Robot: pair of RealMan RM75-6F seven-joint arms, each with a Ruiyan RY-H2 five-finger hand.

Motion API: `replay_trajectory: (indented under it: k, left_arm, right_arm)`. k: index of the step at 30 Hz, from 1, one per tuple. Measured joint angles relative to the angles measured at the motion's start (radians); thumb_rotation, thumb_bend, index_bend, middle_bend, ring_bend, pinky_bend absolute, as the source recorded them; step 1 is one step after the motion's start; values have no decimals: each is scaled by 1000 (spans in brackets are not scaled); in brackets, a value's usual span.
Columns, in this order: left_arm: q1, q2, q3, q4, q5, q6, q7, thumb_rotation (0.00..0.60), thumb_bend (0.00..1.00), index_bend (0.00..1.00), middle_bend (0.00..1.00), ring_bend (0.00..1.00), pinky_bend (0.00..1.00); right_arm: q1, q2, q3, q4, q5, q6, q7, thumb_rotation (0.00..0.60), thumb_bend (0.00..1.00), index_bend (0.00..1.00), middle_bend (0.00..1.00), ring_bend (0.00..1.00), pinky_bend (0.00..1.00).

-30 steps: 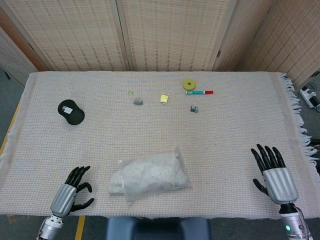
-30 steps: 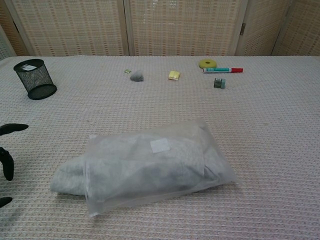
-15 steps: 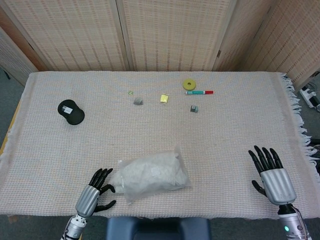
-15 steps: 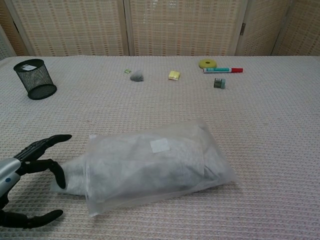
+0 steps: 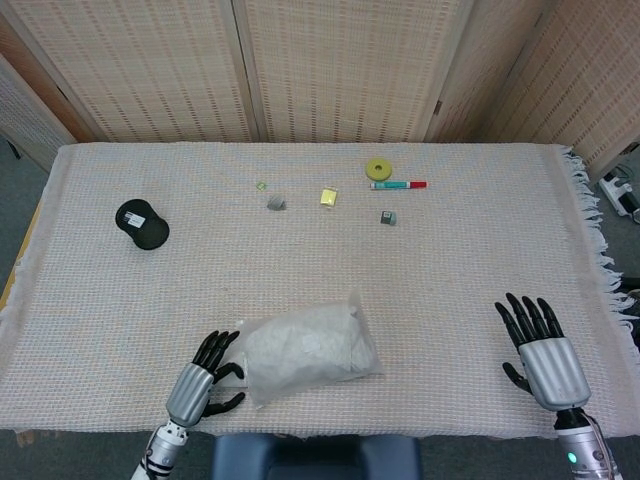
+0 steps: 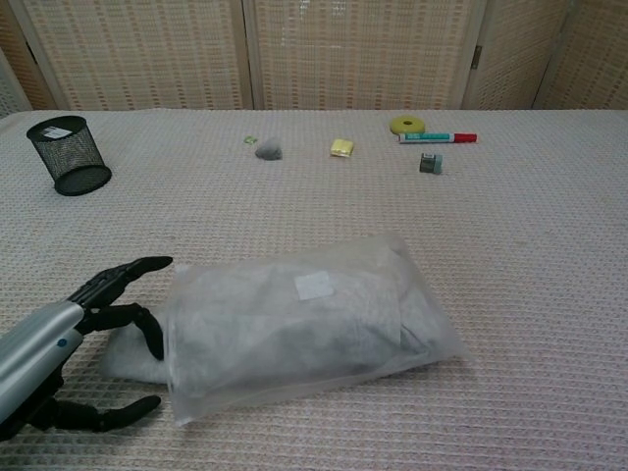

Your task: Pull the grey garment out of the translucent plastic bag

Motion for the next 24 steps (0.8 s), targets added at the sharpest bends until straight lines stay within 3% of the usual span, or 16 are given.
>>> replay_trajectory:
  k: [16, 24]
  left_arm:
    - [-35, -78, 6, 124, -15, 32, -72, 600, 586, 758, 144, 0, 0]
    - [-30, -52, 25, 103, 2, 99, -58, 600, 604, 780, 149, 0, 0]
  right_arm:
    - [0, -6, -10, -1, -11, -8, -16, 600, 160, 0, 0, 0, 0]
    - [1, -18, -16, 4, -23, -13, -27, 600, 161, 0, 0, 0, 0]
